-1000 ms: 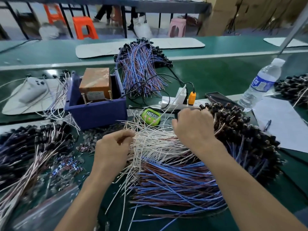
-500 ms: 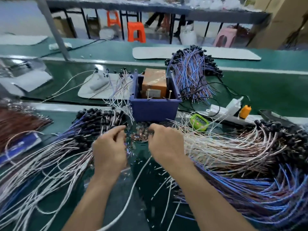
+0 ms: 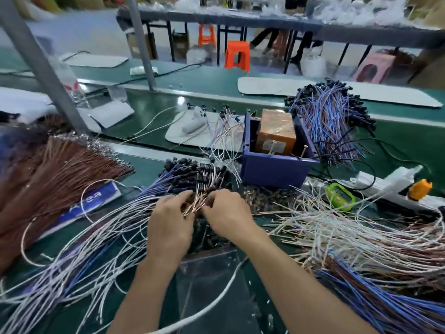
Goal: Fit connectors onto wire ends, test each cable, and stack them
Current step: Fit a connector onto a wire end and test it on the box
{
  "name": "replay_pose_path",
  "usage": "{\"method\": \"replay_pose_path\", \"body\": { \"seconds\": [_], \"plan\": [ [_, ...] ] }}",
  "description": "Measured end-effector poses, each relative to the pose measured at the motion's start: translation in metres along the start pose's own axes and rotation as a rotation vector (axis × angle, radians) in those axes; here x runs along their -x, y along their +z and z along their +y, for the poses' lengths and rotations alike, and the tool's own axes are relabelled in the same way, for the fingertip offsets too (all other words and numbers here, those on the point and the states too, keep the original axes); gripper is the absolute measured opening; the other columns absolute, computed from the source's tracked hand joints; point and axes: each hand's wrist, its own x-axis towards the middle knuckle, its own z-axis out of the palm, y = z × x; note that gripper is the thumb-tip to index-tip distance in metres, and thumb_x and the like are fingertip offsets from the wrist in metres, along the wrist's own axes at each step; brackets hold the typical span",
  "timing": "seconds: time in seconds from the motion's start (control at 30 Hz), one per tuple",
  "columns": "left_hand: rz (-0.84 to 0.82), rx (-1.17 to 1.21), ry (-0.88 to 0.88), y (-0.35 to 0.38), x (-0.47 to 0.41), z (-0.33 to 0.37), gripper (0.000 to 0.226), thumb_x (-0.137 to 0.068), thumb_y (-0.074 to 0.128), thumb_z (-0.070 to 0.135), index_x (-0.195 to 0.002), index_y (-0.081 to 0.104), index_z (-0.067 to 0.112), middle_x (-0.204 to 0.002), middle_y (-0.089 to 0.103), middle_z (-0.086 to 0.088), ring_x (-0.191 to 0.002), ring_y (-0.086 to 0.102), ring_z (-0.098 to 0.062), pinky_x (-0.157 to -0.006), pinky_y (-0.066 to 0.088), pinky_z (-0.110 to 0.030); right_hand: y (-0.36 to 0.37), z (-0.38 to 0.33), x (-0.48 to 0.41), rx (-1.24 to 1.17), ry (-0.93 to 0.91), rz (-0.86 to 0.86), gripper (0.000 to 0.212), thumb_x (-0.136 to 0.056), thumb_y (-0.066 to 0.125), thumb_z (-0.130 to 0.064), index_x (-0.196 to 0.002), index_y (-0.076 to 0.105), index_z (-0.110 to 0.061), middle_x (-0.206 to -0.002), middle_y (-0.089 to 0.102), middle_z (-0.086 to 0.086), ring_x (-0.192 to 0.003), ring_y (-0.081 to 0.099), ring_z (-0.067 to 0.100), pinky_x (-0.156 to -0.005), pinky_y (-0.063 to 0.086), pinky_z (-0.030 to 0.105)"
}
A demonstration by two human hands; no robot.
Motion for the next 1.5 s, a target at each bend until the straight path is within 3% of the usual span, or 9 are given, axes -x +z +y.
{"method": "replay_pose_path", "body": {
  "seconds": [0.13, 0.43, 0.57, 0.7, 0.8, 0.9, 1.07, 1.23, 1.5],
  "plan": [
    [0.014, 0.021, -0.016, 0.001, -0.003, -0.015, 0.051, -0.088, 0.076, 0.010, -0.134, 0.067, 0.031, -0.119, 0.070, -0.003, -0.107, 0.063, -0.021, -0.096, 0.051, -0.036, 0.000, 0.001, 0.005, 0.100, -0.046, -0.078, 0.024, -0.086, 0.062, -0.027, -0.106, 0.068, -0.040, -0.096, 0.073, -0.005, -0.090, 0.066, 0.026, -0.078, 0.054, 0.040],
    [0.007, -0.086, 0.126, 0.007, -0.015, -0.007, 0.051, -0.088, 0.076, 0.015, -0.136, 0.066, 0.031, -0.107, 0.074, -0.003, -0.101, 0.063, -0.030, -0.093, 0.048, -0.040, 0.003, -0.012, 0.004, -0.346, 0.048, 0.093, 0.024, -0.091, 0.055, -0.029, -0.074, 0.072, -0.021, -0.069, 0.070, -0.003, -0.071, 0.065, 0.020, -0.070, 0.056, 0.039],
    [0.096, 0.205, 0.036, -0.002, -0.010, 0.002, 0.057, -0.088, 0.076, 0.015, -0.139, 0.062, 0.036, -0.086, 0.074, 0.024, -0.069, 0.062, 0.004, -0.074, 0.050, -0.014, 0.000, -0.002, 0.014, -0.517, 0.084, 0.087, 0.024, -0.091, 0.059, -0.031, -0.074, 0.074, -0.023, -0.067, 0.073, -0.008, -0.065, 0.068, 0.012, -0.068, 0.057, 0.034],
    [-0.012, 0.507, 0.036, -0.014, -0.006, 0.014, 0.063, -0.086, 0.081, 0.014, -0.137, 0.059, 0.044, -0.087, 0.073, 0.032, -0.053, 0.062, 0.004, -0.053, 0.047, -0.007, -0.011, -0.003, 0.021, -1.093, 0.161, -0.068, 0.023, -0.103, 0.056, -0.024, -0.100, 0.075, -0.011, -0.096, 0.077, 0.013, -0.088, 0.073, 0.020, -0.085, 0.060, 0.042],
    [-0.221, 0.654, 0.046, -0.018, -0.006, 0.021, 0.057, -0.083, 0.082, 0.006, -0.124, 0.068, 0.044, -0.093, 0.078, 0.018, -0.066, 0.070, -0.005, -0.058, 0.053, -0.019, -0.030, 0.001, 0.029, -1.630, 0.237, 0.026, 0.025, -0.106, 0.048, -0.015, -0.107, 0.070, -0.002, -0.096, 0.077, 0.018, -0.088, 0.076, 0.028, -0.072, 0.063, 0.041],
    [-0.430, 0.866, -0.025, -0.021, -0.006, 0.026, 0.040, -0.084, 0.077, -0.005, -0.106, 0.080, 0.030, -0.092, 0.080, 0.004, -0.063, 0.066, -0.006, -0.052, 0.049, -0.015, -0.045, 0.019, 0.042, -1.878, 0.235, 0.116, 0.026, -0.105, 0.048, -0.010, -0.099, 0.072, 0.001, -0.090, 0.075, 0.022, -0.085, 0.076, 0.033, -0.071, 0.062, 0.045],
    [-0.704, 0.664, 0.049, -0.026, -0.017, 0.019, 0.027, -0.086, 0.079, 0.006, -0.088, 0.084, 0.032, -0.071, 0.076, -0.004, -0.054, 0.056, -0.011, -0.051, 0.044, -0.022, -0.057, 0.056, 0.061, -1.969, 0.260, 0.202, 0.028, -0.099, 0.049, -0.011, -0.088, 0.074, -0.004, -0.071, 0.066, 0.009, -0.065, 0.067, 0.023, -0.064, 0.061, 0.036],
    [-0.647, 0.402, 0.096, -0.020, -0.032, 0.012, 0.021, -0.085, 0.083, 0.024, -0.083, 0.082, 0.045, -0.053, 0.065, 0.006, -0.046, 0.042, -0.008, -0.047, 0.032, -0.022, -0.060, 0.074, 0.069, -2.087, 0.218, 0.306, 0.017, -0.095, 0.051, -0.017, -0.087, 0.065, -0.011, -0.060, 0.043, -0.002, -0.054, 0.039, 0.015, -0.063, 0.036, 0.028],
    [-0.642, 0.540, 0.110, -0.017, -0.039, 0.007, 0.020, -0.083, 0.083, 0.012, -0.084, 0.084, 0.032, -0.072, 0.076, 0.000, -0.059, 0.059, -0.004, -0.058, 0.046, -0.016, -0.104, 0.116, 0.075, -2.230, 0.042, 0.442, 0.021, -0.095, 0.053, -0.013, -0.078, 0.065, -0.014, -0.060, 0.027, -0.008, -0.050, 0.026, 0.011, -0.048, 0.033, 0.024]
  ]
}}
